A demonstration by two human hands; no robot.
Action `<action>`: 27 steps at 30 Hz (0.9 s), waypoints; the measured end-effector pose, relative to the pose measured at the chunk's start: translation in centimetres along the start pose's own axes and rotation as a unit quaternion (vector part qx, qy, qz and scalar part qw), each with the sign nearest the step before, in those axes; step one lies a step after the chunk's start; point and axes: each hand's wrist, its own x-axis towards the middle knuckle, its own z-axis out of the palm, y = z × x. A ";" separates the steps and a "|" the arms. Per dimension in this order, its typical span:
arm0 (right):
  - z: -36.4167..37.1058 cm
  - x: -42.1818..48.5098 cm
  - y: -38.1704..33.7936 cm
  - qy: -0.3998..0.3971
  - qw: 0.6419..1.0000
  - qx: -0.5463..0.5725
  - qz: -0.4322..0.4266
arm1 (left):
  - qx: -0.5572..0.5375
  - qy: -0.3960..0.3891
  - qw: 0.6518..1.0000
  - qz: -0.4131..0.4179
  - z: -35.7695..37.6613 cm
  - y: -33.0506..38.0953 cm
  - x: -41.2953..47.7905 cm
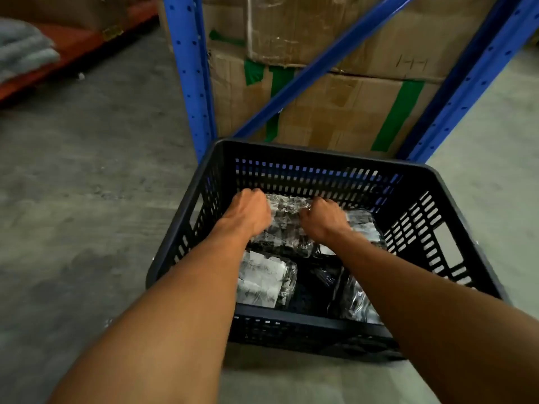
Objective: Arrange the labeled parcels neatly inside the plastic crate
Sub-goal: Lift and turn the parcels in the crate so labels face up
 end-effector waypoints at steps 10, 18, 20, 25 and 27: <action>2.3 3.1 3.1 -0.078 0.980 0.146 0.107 | -0.038 -0.025 0.979 -0.197 3.0 0.2 2.1; 2.4 4.0 1.7 -0.064 0.970 0.148 0.180 | -0.120 -0.087 0.962 -0.231 3.5 -1.2 3.5; 2.5 4.0 1.2 -0.061 0.965 0.159 0.201 | -0.138 -0.108 0.956 -0.234 3.3 -1.5 3.8; 3.0 4.2 0.4 -0.070 0.941 0.230 0.238 | -0.263 -0.099 0.919 -0.277 3.0 -1.8 4.0; 2.6 3.8 0.1 -0.072 0.931 0.262 0.246 | -0.302 -0.080 0.905 -0.288 2.4 -1.5 3.9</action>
